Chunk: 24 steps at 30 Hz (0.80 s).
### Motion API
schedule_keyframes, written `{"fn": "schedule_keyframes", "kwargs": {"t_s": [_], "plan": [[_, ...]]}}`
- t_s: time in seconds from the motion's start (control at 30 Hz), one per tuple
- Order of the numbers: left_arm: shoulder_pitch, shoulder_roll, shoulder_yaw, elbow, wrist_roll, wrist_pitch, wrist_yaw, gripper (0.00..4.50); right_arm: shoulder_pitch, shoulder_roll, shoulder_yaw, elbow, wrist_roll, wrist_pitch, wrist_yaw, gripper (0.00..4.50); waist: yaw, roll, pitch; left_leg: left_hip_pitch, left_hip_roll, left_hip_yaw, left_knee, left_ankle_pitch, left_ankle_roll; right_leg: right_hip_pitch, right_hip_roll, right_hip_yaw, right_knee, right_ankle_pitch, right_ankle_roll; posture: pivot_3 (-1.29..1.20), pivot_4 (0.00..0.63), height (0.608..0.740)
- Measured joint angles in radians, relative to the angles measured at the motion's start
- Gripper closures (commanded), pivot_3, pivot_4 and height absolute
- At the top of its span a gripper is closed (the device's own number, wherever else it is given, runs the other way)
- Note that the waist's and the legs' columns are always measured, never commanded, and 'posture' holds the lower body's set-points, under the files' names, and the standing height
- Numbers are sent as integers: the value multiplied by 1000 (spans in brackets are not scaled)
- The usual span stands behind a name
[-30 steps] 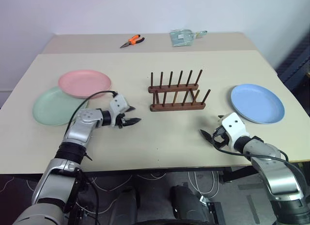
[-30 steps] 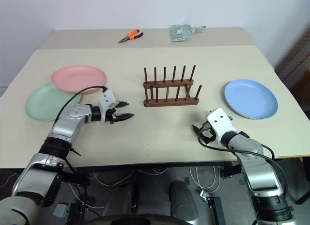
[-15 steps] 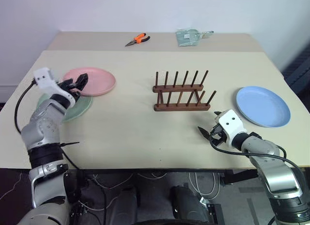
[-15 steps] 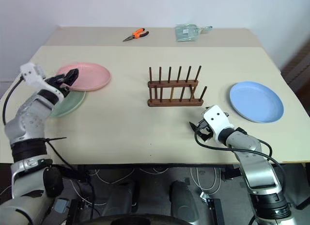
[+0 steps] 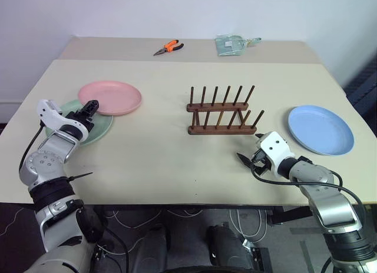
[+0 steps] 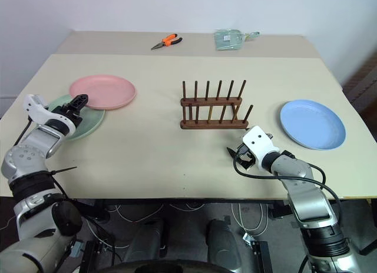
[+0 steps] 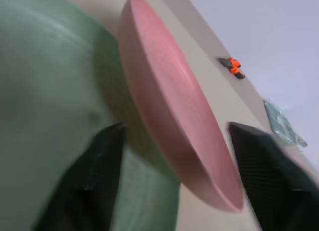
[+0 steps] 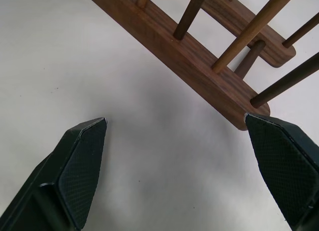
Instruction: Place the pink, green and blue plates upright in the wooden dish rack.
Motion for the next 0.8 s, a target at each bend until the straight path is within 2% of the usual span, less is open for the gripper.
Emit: {"fn": "schedule_keyframes", "kwargs": {"t_s": [0.13,0.3,0.43,0.6,0.7,0.8], "plan": [[-44,14,-21,73,3,-25,-28,4413,27,0,-34,-22,-5,3,-24,0,-1,0,0,0,0,0,-1,0,0,0,0,0,-1,0,0,0,150,732],[-58,16,-71,34,-11,-47,-137,4413,34,-8,-135,-80,19,39,-31,0,-3,-1,1,0,0,0,-1,0,0,0,0,0,-1,0,0,0,150,732],[-86,-3,-179,-88,-10,-44,-198,4413,-57,-57,-125,-142,-10,35,-30,0,-2,-1,1,-1,0,1,0,0,-1,0,-1,0,-1,0,0,0,150,732],[-174,-45,-381,-225,28,-40,-254,4413,-255,-117,7,-178,-113,-80,-5,0,-1,-1,1,-1,-1,1,-1,0,-1,0,-1,0,-3,0,0,0,150,732],[-237,-98,-501,-250,81,-41,-258,4413,-364,-141,145,-157,-234,-179,25,0,-1,-1,2,-1,-1,1,-1,0,-1,0,-1,0,-3,0,0,0,150,732],[-281,-145,-573,-257,110,-31,-242,4413,-408,-156,234,-110,-351,-267,30,0,-2,-2,2,-2,-1,1,-1,0,-1,0,-1,0,-4,0,1,0,150,732]]}}
